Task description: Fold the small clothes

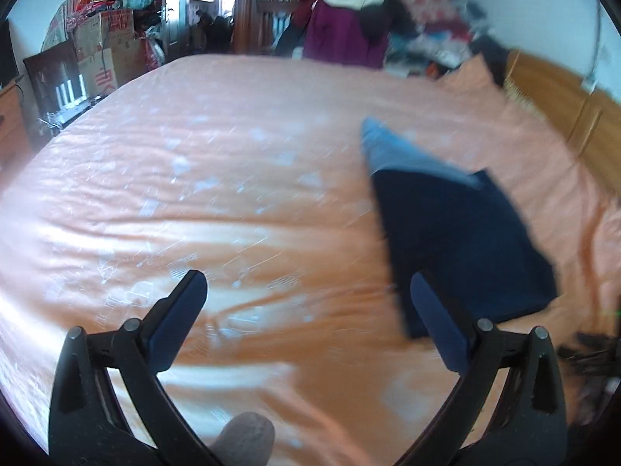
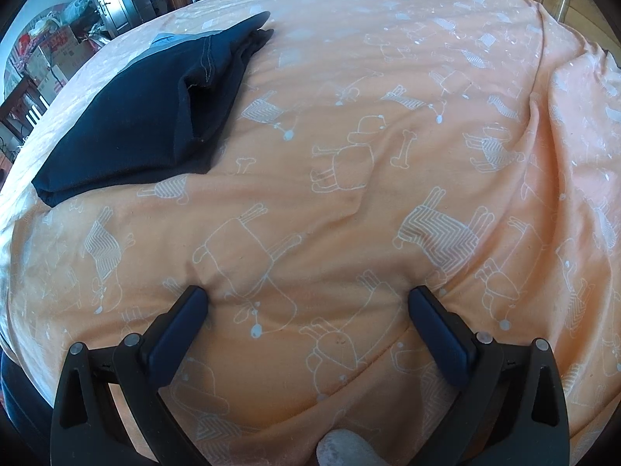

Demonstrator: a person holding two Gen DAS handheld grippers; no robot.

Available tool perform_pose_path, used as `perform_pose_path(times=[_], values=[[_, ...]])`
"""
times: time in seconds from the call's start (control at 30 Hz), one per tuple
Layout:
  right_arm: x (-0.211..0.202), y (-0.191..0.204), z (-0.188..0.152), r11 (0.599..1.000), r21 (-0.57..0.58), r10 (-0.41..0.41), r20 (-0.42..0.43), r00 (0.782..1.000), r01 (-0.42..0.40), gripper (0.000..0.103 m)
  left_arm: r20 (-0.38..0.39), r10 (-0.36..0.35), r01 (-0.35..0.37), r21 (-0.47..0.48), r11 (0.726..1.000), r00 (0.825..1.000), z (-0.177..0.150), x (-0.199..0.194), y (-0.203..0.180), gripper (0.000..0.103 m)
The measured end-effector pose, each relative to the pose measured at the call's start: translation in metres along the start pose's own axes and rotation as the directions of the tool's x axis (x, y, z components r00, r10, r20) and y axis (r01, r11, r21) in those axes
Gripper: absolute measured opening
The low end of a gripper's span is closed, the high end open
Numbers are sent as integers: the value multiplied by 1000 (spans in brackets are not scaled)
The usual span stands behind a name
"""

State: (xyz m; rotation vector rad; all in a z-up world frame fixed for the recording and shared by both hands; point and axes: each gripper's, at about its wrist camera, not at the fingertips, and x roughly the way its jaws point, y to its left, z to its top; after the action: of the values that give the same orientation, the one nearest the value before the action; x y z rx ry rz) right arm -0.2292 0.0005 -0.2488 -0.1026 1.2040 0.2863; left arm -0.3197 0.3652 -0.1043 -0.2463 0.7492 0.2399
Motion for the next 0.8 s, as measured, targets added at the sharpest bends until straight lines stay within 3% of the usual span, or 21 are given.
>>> perform_pose_path(times=[0.2, 0.37, 0.47, 0.63, 0.7, 0.8], values=[[-11, -11, 7, 995, 68, 69, 6, 998, -70, 103, 114, -62, 58, 41, 997, 992, 16, -47, -23, 103], [-58, -5, 28, 989, 84, 111, 124, 986, -122, 103, 186, -125, 115, 59, 992, 975, 35, -78, -38, 103], [-114, 26, 44, 998, 9, 56, 259, 964, -61, 103, 254, -118, 104, 67, 992, 960, 40, -98, -46, 103], [-206, 81, 60, 998, -27, -41, 457, 889, 60, 103, 346, -89, 72, 62, 995, 934, 49, -129, -61, 103], [-227, 94, 61, 996, -32, -62, 491, 869, 89, 103, 356, -98, 77, 71, 994, 929, 48, -134, -68, 103], [-246, 118, 65, 993, -72, -41, 504, 863, 89, 103, 355, -73, 47, 82, 996, 932, 45, -136, -79, 103]])
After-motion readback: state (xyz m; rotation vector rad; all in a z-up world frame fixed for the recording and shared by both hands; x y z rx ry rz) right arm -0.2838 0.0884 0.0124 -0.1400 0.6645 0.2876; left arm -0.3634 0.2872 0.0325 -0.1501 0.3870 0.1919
